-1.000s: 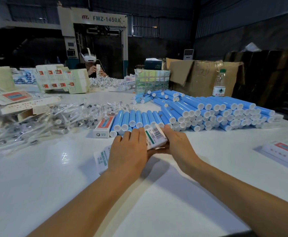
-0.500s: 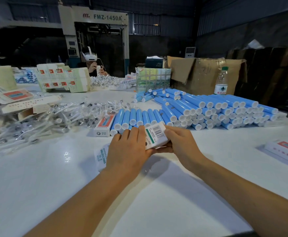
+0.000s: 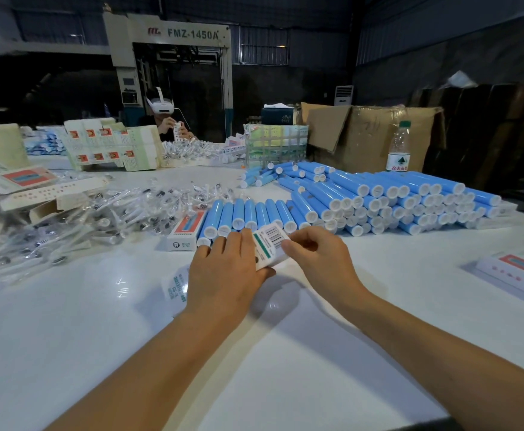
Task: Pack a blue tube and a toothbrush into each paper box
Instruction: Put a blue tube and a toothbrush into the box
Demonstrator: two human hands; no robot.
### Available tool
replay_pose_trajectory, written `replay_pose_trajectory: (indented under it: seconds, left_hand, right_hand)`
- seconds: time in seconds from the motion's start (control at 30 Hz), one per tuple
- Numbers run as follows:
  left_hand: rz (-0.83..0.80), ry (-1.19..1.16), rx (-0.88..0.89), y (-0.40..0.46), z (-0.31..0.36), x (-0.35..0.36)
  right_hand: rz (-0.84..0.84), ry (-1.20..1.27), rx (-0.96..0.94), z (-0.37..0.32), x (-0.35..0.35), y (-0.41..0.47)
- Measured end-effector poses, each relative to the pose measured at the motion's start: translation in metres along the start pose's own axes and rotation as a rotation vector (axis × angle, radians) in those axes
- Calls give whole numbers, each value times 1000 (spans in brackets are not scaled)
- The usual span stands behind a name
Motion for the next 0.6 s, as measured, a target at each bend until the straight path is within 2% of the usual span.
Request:
replay_pose_trajectory:
  seconds: [0.13, 0.33, 0.6]
  left_hand:
    - [-29, -12, -17, 1, 2, 3]
    - [-56, 19, -7, 0, 5, 3]
    - [-54, 37, 5, -2, 4, 2]
  right_hand:
    - [69, 14, 38, 7, -2, -1]
    - [116, -81, -27, 7, 6, -7]
    - [112, -22, -45, 7, 8, -9]
Point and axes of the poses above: each hand's wrist, its own y-axis towards the middle knuckle, its own x-axis out of the palm, z = x × y, the point moved 6 cm from there along y, towards the middle knuckle, and after that the axes turned 5 degrees about -z, right-handed, at the moved point
